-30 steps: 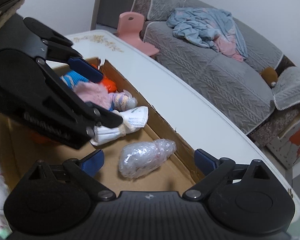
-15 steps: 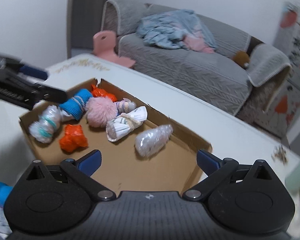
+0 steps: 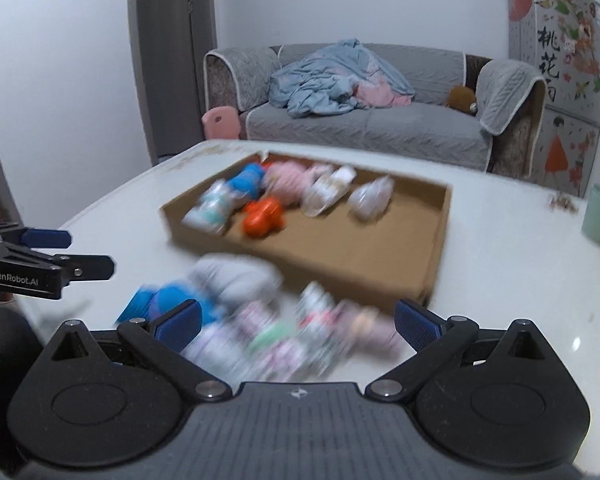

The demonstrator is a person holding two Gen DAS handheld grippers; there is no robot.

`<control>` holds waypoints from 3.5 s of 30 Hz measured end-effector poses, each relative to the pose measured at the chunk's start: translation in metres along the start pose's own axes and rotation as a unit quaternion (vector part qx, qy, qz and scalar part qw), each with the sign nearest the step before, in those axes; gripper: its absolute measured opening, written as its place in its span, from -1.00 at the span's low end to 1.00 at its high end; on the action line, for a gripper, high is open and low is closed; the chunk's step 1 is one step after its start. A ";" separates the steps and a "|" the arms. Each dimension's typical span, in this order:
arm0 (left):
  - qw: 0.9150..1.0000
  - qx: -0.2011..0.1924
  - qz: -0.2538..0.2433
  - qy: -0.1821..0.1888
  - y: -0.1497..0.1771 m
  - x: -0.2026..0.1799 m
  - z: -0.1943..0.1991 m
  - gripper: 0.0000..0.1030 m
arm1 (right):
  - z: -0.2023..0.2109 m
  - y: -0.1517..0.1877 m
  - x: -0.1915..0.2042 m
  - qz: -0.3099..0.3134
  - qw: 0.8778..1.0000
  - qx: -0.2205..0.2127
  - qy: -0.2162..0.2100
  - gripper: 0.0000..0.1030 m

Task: Organize objects
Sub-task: 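Withdraw both open tools from the tray toward the sock pile, then grasp teal-banded white sock bundle with right tool while left tool grasps grey sock ball, then carry both sock bundles into the tray and open both tools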

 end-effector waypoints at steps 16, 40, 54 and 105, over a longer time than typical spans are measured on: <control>0.999 0.033 0.020 0.012 0.051 0.006 0.021 0.95 | -0.026 0.053 0.052 -0.046 0.999 0.011 0.015 0.76; 0.993 0.070 -0.052 0.077 0.066 -0.061 -0.015 0.84 | 0.005 0.075 0.002 -0.060 0.996 -0.001 0.067 0.10; 0.991 0.054 -0.091 0.086 0.061 -0.074 -0.016 -0.11 | 0.010 0.075 -0.009 -0.060 0.996 -0.013 0.062 0.02; 0.971 -0.020 -0.147 0.187 -0.177 -0.169 -0.113 -0.15 | -0.026 -0.116 -0.115 0.125 0.986 -0.086 0.073 0.01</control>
Point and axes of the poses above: each gripper's, at about its wrist camera, not at the fingertips, and z roughly against the way its jaws point, x to its left, y to its underside, the point moved 3 cm from there along -z, roughly the way its jaws point, and after that the axes turned 6 degrees about -y, right-handed, at the moved point
